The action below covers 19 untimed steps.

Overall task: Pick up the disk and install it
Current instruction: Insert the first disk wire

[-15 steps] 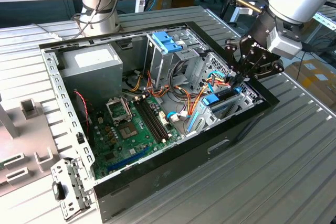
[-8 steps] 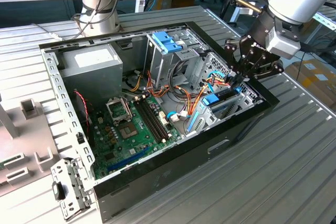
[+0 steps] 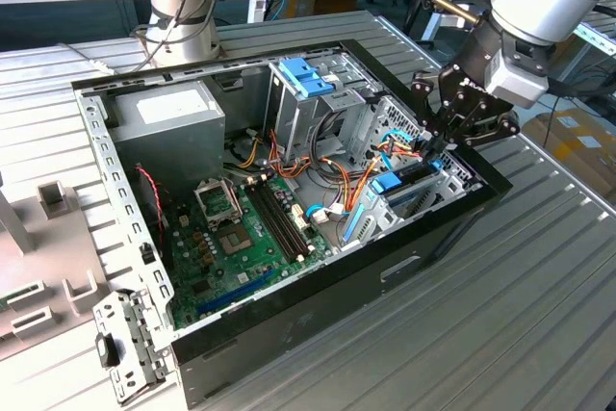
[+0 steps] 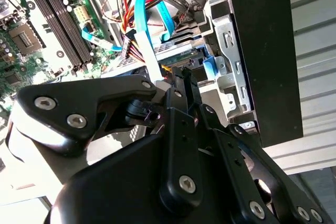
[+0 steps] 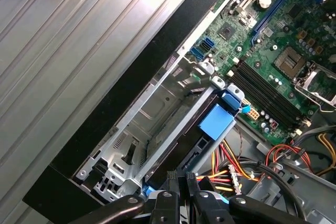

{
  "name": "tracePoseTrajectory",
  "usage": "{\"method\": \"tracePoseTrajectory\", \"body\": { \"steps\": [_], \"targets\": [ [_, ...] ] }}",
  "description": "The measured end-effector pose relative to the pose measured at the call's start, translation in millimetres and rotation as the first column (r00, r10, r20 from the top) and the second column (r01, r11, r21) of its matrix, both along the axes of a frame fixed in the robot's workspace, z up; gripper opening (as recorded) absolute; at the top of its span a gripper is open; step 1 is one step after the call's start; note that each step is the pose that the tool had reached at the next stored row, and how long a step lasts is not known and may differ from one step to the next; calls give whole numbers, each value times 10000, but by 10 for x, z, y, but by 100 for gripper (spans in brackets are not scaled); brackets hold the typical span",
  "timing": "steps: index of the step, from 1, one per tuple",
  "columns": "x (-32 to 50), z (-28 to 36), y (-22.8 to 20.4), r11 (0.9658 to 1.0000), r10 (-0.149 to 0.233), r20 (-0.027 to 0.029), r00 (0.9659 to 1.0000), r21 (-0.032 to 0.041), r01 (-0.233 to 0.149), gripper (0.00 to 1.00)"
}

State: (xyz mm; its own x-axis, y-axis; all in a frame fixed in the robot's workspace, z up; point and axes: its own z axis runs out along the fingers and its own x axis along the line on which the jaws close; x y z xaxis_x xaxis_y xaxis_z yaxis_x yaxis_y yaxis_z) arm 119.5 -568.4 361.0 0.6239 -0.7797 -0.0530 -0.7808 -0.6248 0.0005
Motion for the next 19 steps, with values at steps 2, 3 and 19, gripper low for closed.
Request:
{"method": "tracePoseTrajectory", "body": {
  "steps": [2,3,19],
  "targets": [
    [0,-1,0,10000,-59,0,10000,0,59,17],
    [0,-2,0,10000,-85,0,10000,0,85,17],
    [-8,-10,0,9986,-526,0,9986,0,526,17]
  ]
}}
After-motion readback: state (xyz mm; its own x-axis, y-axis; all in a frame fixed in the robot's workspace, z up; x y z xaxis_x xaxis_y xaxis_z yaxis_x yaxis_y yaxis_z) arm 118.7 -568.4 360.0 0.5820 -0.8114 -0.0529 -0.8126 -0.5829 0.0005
